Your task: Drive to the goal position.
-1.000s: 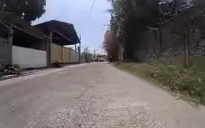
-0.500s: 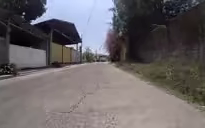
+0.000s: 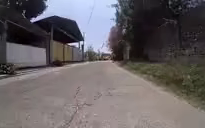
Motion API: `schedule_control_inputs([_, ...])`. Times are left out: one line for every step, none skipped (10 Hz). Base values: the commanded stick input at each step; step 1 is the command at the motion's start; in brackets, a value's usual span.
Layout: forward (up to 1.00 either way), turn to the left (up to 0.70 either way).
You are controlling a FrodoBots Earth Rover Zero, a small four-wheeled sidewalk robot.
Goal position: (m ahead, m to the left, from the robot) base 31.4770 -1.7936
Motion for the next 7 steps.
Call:
schedule_control_inputs([1.00,0.00])
schedule_control_inputs([1.00,0.00])
schedule_control_inputs([1.00,0.00])
schedule_control_inputs([1.00,0.00])
schedule_control_inputs([1.00,0.00])
schedule_control_inputs([1.00,0.00])
schedule_control_inputs([1.00,0.00])
